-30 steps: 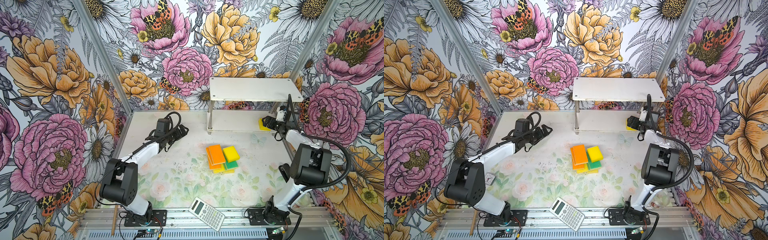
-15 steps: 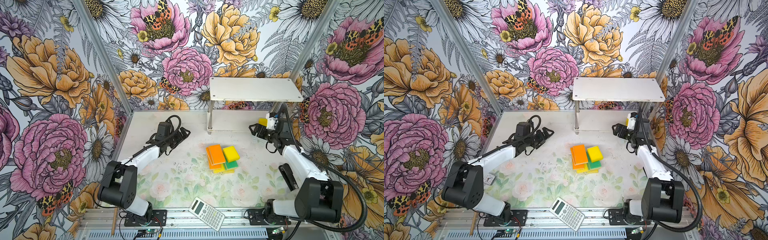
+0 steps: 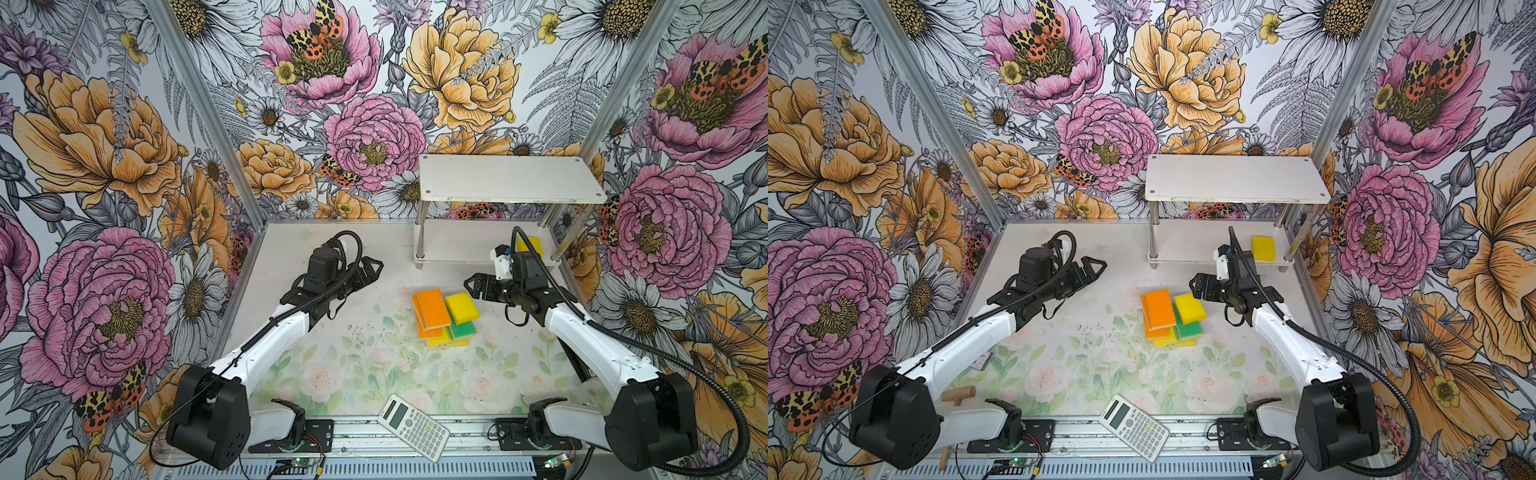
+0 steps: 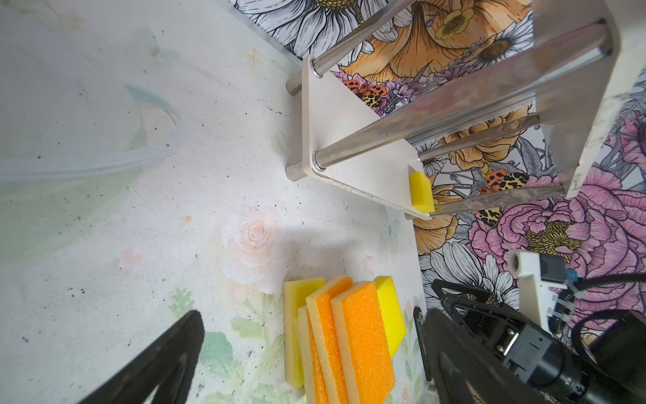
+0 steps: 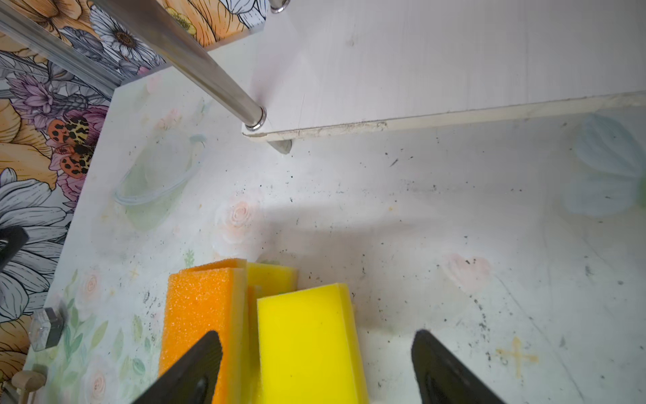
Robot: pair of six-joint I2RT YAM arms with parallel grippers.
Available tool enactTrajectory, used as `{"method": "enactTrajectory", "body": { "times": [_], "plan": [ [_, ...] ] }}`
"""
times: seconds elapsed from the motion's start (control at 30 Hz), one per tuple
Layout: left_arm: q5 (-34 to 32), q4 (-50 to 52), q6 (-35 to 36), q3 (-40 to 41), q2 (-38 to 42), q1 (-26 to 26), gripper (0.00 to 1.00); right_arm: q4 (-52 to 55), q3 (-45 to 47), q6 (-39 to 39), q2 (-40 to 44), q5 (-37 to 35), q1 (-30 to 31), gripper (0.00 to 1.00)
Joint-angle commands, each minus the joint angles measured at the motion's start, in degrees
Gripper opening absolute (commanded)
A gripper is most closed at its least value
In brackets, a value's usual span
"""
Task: Arrange cleaning sponges on a shelf
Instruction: Pick up a cleaning sponge from several cleaning sponges.
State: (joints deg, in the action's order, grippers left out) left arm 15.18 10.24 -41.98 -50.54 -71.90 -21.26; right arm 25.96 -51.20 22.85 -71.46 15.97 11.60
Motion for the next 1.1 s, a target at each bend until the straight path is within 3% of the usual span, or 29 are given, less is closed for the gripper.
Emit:
{"method": "enactTrajectory", "body": {
  "times": [0.0, 0.2, 0.47, 1.07],
  "plan": [
    [-3.82, 4.59, 1.8, 0.33, 1.32, 0.46, 0.99, 2.74, -0.14, -1.64, -0.01, -3.06, 1.53, 0.87],
    [-0.39, 5.05, -0.41, 0.24, -0.92, 1.35, 0.99, 4.44, 0.82, -4.1, -0.32, -1.8, 3.97, 0.84],
    [1.68, 5.05, -1.51, -0.72, -4.25, 1.39, 0.99, 5.73, 1.2, -5.62, -2.23, -5.53, 8.73, 0.83],
    [2.14, 5.05, -1.88, -0.34, -5.26, 1.48, 0.99, 8.06, -0.32, -7.8, -5.01, -13.02, 13.01, 0.83]
  ]
}}
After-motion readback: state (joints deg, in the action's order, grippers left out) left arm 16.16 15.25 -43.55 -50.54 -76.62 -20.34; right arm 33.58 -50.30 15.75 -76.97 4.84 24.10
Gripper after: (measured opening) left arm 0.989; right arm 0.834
